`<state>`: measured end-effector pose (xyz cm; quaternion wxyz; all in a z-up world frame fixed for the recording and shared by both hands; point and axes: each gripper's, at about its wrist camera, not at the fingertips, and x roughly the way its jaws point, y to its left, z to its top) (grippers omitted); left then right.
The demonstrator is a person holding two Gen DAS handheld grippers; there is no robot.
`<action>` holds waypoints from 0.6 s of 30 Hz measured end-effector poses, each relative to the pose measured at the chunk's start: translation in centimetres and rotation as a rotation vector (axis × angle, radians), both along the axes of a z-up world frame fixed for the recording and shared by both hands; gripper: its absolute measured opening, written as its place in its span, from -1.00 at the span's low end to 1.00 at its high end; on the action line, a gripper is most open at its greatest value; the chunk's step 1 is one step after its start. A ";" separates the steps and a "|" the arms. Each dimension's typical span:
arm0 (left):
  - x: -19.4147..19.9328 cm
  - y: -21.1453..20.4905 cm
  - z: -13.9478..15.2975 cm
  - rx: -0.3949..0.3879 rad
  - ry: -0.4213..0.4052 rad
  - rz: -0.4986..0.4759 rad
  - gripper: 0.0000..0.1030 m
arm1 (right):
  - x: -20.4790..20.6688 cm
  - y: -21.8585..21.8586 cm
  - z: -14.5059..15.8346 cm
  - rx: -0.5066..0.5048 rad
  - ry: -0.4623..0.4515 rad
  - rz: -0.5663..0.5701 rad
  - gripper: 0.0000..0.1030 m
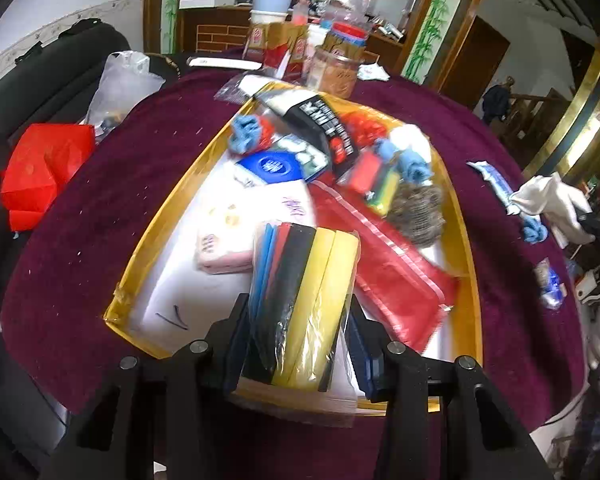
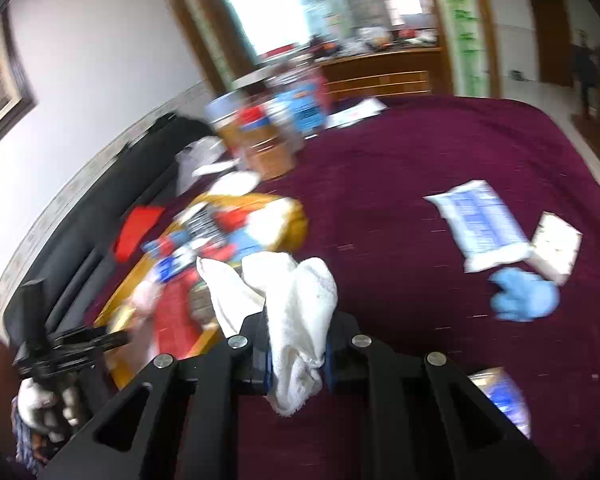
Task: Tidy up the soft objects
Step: 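Place the striped sponge pack on the tray with the left tool while the right tool carries the white cloth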
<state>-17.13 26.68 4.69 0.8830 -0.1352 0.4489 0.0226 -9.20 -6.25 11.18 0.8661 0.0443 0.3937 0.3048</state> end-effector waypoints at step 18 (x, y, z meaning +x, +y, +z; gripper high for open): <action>-2.0 3.3 0.5 -0.079 -0.098 0.128 0.34 | -8.3 21.5 -6.2 -0.354 0.088 0.441 -0.66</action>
